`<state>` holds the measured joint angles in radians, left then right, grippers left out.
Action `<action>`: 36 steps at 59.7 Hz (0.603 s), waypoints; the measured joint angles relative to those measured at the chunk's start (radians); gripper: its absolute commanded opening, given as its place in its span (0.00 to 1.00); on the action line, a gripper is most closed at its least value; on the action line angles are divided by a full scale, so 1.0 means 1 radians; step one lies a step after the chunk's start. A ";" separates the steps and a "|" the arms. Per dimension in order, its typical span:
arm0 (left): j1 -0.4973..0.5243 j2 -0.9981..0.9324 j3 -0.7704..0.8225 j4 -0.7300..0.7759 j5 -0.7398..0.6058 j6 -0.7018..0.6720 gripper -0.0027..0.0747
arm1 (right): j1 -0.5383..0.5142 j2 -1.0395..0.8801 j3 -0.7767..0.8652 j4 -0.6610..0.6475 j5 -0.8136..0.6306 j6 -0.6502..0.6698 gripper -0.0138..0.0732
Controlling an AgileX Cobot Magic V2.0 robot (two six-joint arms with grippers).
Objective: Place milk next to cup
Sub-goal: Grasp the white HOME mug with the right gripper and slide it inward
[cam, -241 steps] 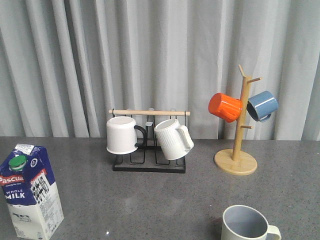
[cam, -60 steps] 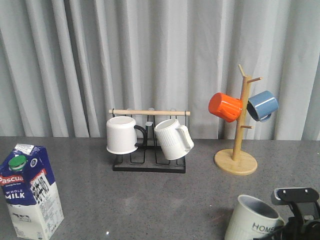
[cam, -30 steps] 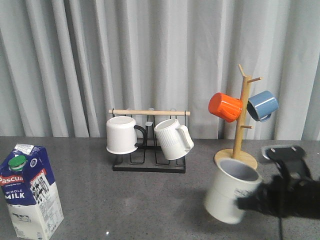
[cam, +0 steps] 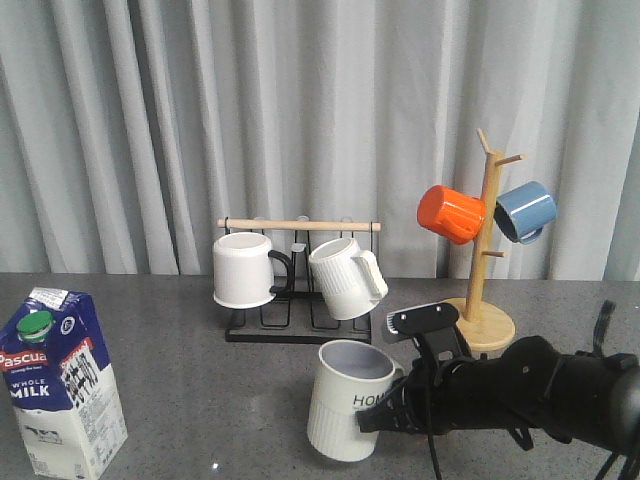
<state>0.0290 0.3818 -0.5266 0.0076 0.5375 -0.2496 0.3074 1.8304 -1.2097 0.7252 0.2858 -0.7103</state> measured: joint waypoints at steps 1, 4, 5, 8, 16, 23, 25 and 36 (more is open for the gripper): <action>0.000 0.000 0.000 0.000 0.000 0.000 0.52 | 0.000 0.004 0.000 0.000 0.000 0.000 0.20; 0.000 0.000 0.000 0.000 0.001 0.000 0.52 | 0.000 0.015 0.000 -0.003 0.000 0.000 0.23; 0.000 0.000 0.000 0.000 0.001 0.000 0.52 | 0.000 0.017 0.000 -0.003 0.000 0.000 0.23; 0.000 0.000 0.000 0.000 0.003 0.000 0.52 | 0.000 0.021 0.000 -0.004 0.001 0.000 0.27; 0.000 0.000 0.000 0.000 0.004 0.000 0.52 | 0.000 0.021 -0.001 -0.007 0.014 0.000 0.40; 0.000 0.000 0.000 0.000 0.004 0.000 0.52 | 0.000 0.022 -0.005 -0.008 0.030 0.000 0.52; 0.000 0.000 0.000 0.000 0.004 0.000 0.52 | 0.000 0.022 -0.006 -0.008 0.032 0.000 0.54; 0.000 0.000 0.000 0.000 0.004 0.000 0.52 | 0.000 0.022 -0.006 -0.008 0.069 0.002 0.59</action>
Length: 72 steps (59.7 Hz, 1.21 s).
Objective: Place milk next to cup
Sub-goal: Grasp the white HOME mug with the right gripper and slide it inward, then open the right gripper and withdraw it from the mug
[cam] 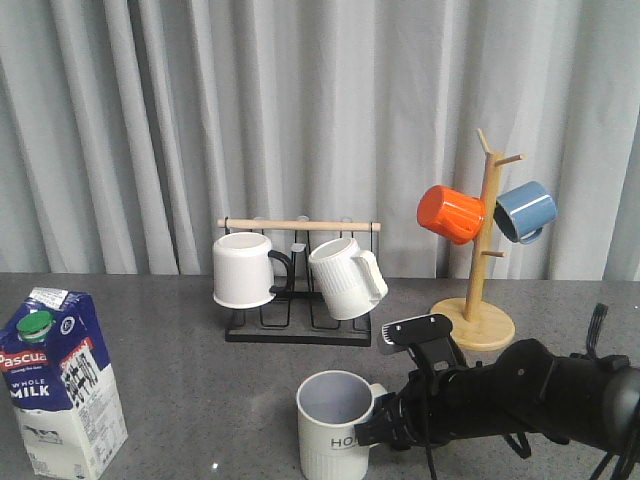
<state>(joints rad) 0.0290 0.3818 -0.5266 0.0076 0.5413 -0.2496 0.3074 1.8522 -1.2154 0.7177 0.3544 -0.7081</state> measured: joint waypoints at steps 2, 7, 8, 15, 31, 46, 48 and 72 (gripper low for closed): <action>0.000 0.000 0.000 0.000 0.000 0.000 0.52 | 0.000 -0.001 0.000 -0.001 0.009 0.002 0.59; 0.000 0.000 0.000 0.000 0.000 0.000 0.52 | -0.001 -0.011 0.000 -0.014 0.041 0.006 0.59; 0.000 0.000 0.000 0.000 0.000 0.000 0.52 | -0.001 -0.016 0.000 -0.017 0.046 0.007 0.59; 0.000 0.000 0.000 0.000 0.000 0.000 0.52 | -0.001 -0.059 0.000 -0.044 0.085 0.024 0.59; 0.000 0.000 0.000 0.000 0.001 0.000 0.52 | -0.001 -0.219 0.000 -0.197 0.278 0.147 0.45; 0.000 0.000 0.000 0.000 0.003 0.000 0.52 | -0.001 -0.481 0.174 -0.232 0.348 0.156 0.15; 0.000 0.000 0.000 0.000 0.004 0.000 0.52 | -0.001 -0.529 0.216 -0.229 0.338 0.148 0.15; 0.000 0.000 -0.003 0.000 0.129 0.000 0.56 | -0.001 -1.050 0.616 -0.227 0.384 0.137 0.15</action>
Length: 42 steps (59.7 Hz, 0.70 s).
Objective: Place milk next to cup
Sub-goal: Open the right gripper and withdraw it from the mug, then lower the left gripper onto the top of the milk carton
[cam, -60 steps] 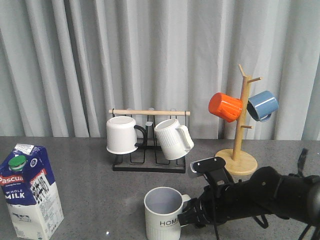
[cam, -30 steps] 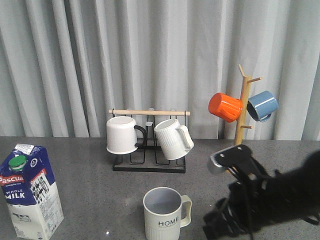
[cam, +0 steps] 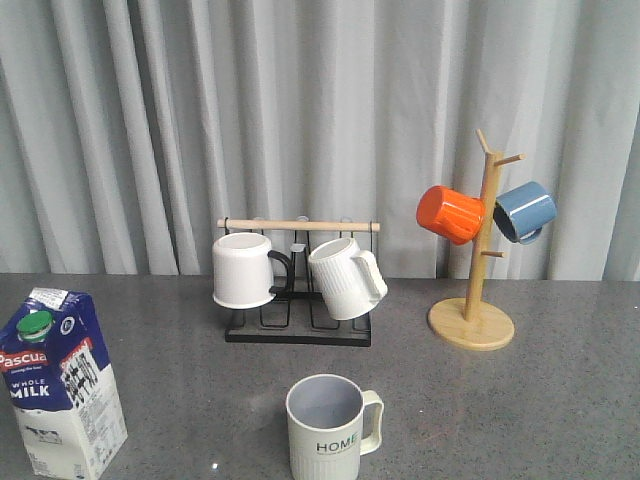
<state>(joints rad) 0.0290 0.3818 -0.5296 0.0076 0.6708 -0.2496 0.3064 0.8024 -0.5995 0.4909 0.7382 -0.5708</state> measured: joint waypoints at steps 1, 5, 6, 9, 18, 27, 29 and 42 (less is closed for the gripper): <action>0.000 0.000 -0.002 0.000 0.005 0.000 0.57 | 0.000 -0.013 0.009 -0.002 0.001 0.000 0.15; 0.000 0.000 -0.014 -0.008 0.017 0.000 0.61 | 0.000 -0.076 0.043 -0.015 0.005 0.000 0.15; 0.000 0.001 -0.018 -0.008 0.022 0.000 0.62 | 0.000 -0.092 0.048 -0.018 0.005 0.000 0.15; 0.000 0.007 -0.040 -0.026 0.033 0.006 0.65 | 0.000 -0.124 0.065 -0.030 0.005 0.000 0.15; 0.000 0.074 -0.140 -0.098 0.115 0.098 0.70 | 0.000 -0.185 0.090 -0.077 0.018 0.013 0.15; 0.000 0.200 -0.288 -0.159 0.232 0.204 0.70 | 0.000 -0.202 0.091 -0.129 0.047 0.050 0.15; 0.000 0.232 -0.328 -0.165 0.256 0.223 0.70 | 0.000 -0.202 0.092 -0.142 0.054 0.059 0.15; 0.000 0.443 -0.602 -0.170 0.350 0.304 0.70 | 0.000 -0.202 0.093 -0.211 0.106 0.097 0.15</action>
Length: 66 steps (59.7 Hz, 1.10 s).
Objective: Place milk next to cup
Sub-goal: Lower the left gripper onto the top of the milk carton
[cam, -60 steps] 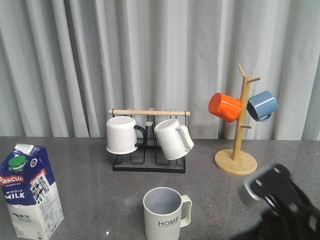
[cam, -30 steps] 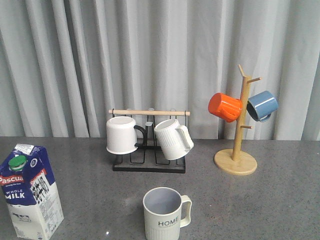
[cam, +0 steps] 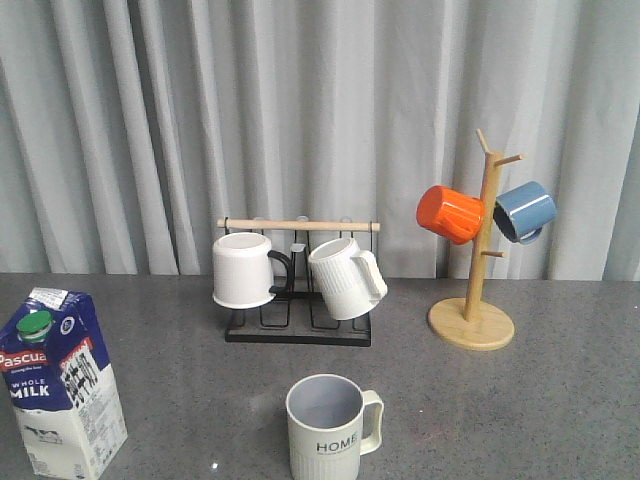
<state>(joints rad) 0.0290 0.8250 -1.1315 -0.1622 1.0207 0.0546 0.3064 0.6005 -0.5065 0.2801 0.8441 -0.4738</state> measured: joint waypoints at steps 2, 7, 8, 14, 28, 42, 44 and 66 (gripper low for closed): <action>0.000 0.032 -0.043 0.000 0.011 0.008 0.70 | 0.000 0.000 0.000 -0.006 0.006 0.001 0.15; 0.000 0.123 -0.167 0.000 0.048 0.024 0.70 | 0.000 0.000 0.000 -0.019 0.008 0.001 0.15; 0.000 0.149 -0.201 0.000 0.054 0.028 0.70 | 0.000 0.000 0.000 -0.021 0.008 0.001 0.15; 0.000 0.266 -0.349 -0.001 0.104 0.058 0.70 | 0.000 0.000 0.000 -0.030 0.008 0.005 0.15; 0.000 0.502 -0.575 0.007 0.170 0.086 0.70 | 0.000 0.000 0.000 -0.034 0.009 0.005 0.15; 0.000 0.649 -0.610 0.024 0.172 0.088 0.70 | 0.000 0.000 0.000 -0.035 0.012 0.008 0.15; 0.000 0.666 -0.610 0.024 0.172 0.088 0.70 | 0.000 0.000 0.000 -0.035 0.013 0.011 0.15; 0.000 0.781 -0.610 0.024 0.149 0.101 0.70 | 0.000 0.000 0.000 -0.035 0.013 0.038 0.15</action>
<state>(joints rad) 0.0290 1.6057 -1.7418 -0.1384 1.1700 0.1556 0.3064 0.6005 -0.5065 0.2453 0.8571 -0.4353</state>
